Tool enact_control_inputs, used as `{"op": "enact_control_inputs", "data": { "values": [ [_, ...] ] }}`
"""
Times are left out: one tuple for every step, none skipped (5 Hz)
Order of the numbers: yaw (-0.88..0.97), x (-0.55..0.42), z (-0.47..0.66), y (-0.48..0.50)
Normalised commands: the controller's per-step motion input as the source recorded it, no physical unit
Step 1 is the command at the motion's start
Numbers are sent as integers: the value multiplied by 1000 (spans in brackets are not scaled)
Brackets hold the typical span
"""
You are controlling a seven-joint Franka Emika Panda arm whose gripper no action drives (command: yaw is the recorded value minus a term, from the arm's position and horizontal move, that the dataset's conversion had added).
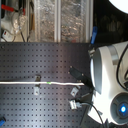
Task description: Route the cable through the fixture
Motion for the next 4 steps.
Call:
{"op": "enact_control_inputs", "data": {
  "values": [
    [-26,17,0,37],
    [0,-372,350,196],
    [54,-351,338,194],
    [83,-298,287,197]
  ]
}}
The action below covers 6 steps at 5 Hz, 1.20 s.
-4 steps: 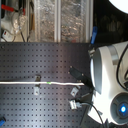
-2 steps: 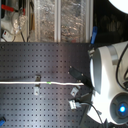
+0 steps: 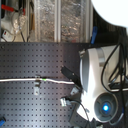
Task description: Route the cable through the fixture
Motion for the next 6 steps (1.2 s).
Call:
{"op": "enact_control_inputs", "data": {
  "values": [
    [126,-252,183,199],
    [151,-330,157,187],
    [-134,-291,230,177],
    [-574,-256,329,76],
    [-626,-260,316,52],
    [0,-16,32,6]
  ]
}}
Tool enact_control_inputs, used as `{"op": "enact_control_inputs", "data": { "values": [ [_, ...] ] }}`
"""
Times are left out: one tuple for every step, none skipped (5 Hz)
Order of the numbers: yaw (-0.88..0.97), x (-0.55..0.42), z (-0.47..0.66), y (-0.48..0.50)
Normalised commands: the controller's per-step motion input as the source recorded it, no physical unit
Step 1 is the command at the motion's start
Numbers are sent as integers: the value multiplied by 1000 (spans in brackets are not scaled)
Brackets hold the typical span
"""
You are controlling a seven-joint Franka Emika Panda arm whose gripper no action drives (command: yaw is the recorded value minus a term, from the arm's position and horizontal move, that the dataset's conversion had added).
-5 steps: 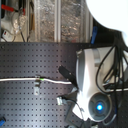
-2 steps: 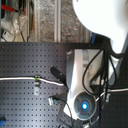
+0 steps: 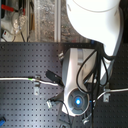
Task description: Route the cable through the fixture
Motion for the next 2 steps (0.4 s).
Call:
{"op": "enact_control_inputs", "data": {
  "values": [
    [371,-146,411,126],
    [103,-185,491,78]
  ]
}}
